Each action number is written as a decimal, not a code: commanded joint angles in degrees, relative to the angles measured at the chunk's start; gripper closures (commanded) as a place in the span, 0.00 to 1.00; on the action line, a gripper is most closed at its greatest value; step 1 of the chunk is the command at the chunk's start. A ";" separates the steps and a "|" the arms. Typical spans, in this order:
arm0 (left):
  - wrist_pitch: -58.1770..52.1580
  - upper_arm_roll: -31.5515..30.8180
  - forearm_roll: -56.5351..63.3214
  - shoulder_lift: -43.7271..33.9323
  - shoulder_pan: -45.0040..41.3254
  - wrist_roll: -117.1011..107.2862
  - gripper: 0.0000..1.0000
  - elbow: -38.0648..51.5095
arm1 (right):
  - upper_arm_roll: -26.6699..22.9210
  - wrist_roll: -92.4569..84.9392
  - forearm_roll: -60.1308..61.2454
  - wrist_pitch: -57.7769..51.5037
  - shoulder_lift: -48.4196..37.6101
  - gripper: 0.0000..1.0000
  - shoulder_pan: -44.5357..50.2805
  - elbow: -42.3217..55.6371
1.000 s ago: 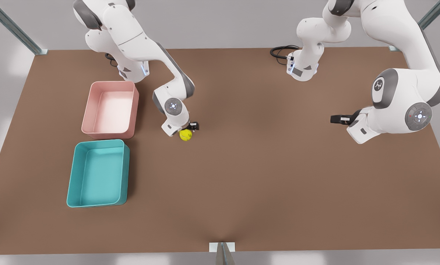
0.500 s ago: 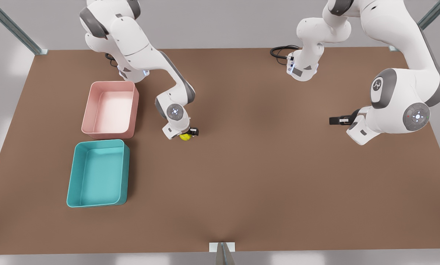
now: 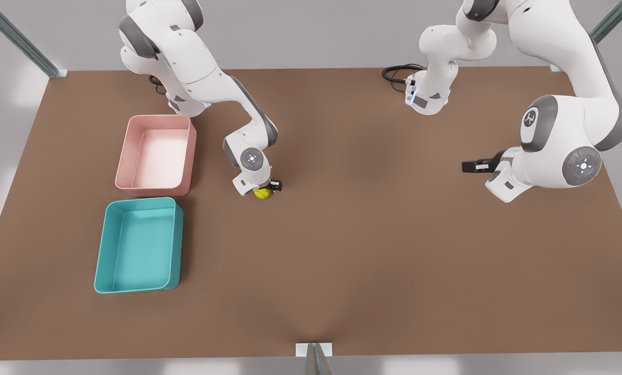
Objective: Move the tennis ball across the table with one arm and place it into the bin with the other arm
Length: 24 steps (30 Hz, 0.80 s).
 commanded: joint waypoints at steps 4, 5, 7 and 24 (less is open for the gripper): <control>-0.45 0.00 0.09 -0.07 0.00 -2.33 0.00 0.02 | 0.00 1.74 0.06 0.14 -0.02 0.38 0.00 0.00; -0.45 0.00 0.09 -0.07 0.00 -2.33 0.00 0.02 | 0.00 1.74 0.06 0.05 -0.02 0.45 0.00 0.00; -0.45 0.00 0.09 -0.07 0.00 -2.33 0.00 0.02 | 0.00 1.13 0.06 -0.22 -0.46 0.53 -0.35 0.09; -0.36 0.00 0.09 0.02 -0.08 -2.24 0.00 0.02 | -11.60 -60.48 -5.74 -17.00 -3.37 0.52 -27.42 27.95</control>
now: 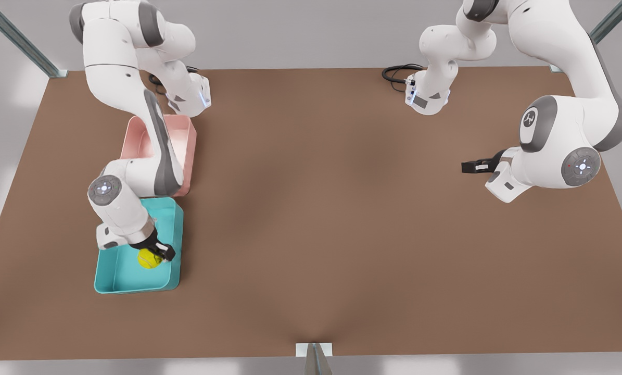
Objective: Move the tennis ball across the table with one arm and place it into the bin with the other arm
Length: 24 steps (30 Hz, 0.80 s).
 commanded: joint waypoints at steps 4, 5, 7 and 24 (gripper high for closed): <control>0.00 0.00 0.03 0.02 -0.04 -0.55 0.00 0.02 | -0.11 -42.96 -0.54 -6.18 6.56 0.52 -7.04 3.71; 0.00 0.00 0.03 0.02 -0.04 -0.55 0.00 0.02 | -0.11 -42.96 0.34 -6.18 7.61 0.52 -7.04 3.97; 0.00 0.00 0.03 0.11 0.04 -0.55 0.00 -0.07 | -0.11 -43.05 3.50 -5.83 10.16 0.15 -7.30 4.77; 0.00 -0.09 0.03 0.02 -0.22 -0.63 0.00 -0.07 | 13.51 -19.76 -5.29 -56.11 -13.21 0.00 -12.66 15.23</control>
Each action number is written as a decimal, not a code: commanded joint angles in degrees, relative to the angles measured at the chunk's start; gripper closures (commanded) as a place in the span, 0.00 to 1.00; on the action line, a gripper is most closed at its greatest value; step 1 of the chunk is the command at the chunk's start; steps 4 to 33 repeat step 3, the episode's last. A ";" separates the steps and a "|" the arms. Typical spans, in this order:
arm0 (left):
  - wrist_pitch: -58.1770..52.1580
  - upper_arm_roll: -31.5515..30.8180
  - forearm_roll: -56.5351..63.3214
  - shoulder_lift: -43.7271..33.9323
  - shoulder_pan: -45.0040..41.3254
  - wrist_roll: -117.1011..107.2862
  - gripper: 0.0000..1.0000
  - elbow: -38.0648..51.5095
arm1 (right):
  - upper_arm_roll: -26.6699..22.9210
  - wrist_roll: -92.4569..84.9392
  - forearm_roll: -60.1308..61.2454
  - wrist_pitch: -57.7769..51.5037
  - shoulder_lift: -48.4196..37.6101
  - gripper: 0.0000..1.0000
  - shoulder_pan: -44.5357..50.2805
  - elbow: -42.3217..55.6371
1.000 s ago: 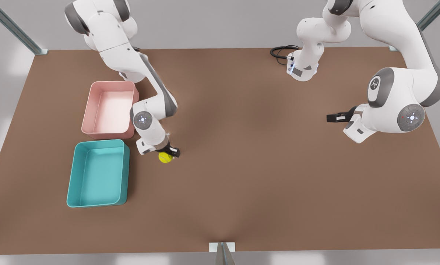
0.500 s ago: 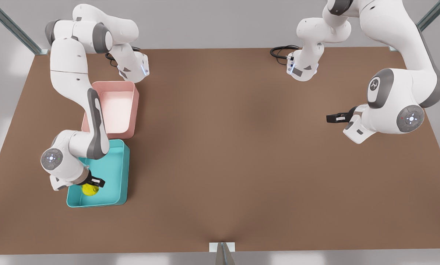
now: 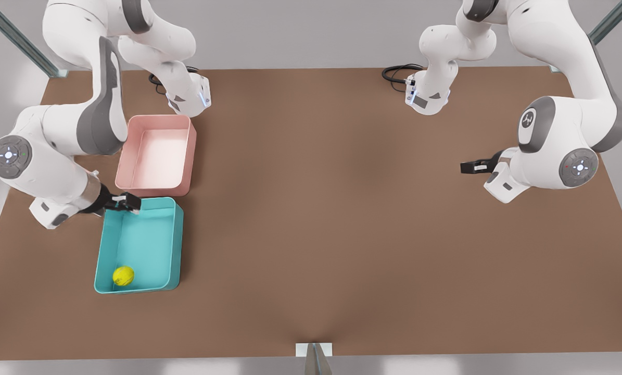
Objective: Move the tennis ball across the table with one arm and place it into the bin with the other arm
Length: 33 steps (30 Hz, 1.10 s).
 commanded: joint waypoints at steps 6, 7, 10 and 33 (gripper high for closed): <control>-0.21 -0.01 0.01 -0.16 0.01 -0.19 0.00 0.02 | 2.60 4.67 -2.76 -9.76 -4.87 0.00 -3.11 -4.84; -0.21 -0.01 0.01 -0.16 0.01 -0.19 0.00 0.02 | 2.60 4.67 -2.76 -9.76 -4.87 0.00 -3.11 -4.84; -0.21 -0.01 0.01 -0.16 0.01 -0.19 0.00 0.02 | 2.60 4.67 -2.76 -9.76 -4.87 0.00 -3.11 -4.84; -0.21 -0.01 0.01 -0.16 0.01 -0.19 0.00 0.02 | 2.60 4.67 -2.76 -9.76 -4.87 0.00 -3.11 -4.84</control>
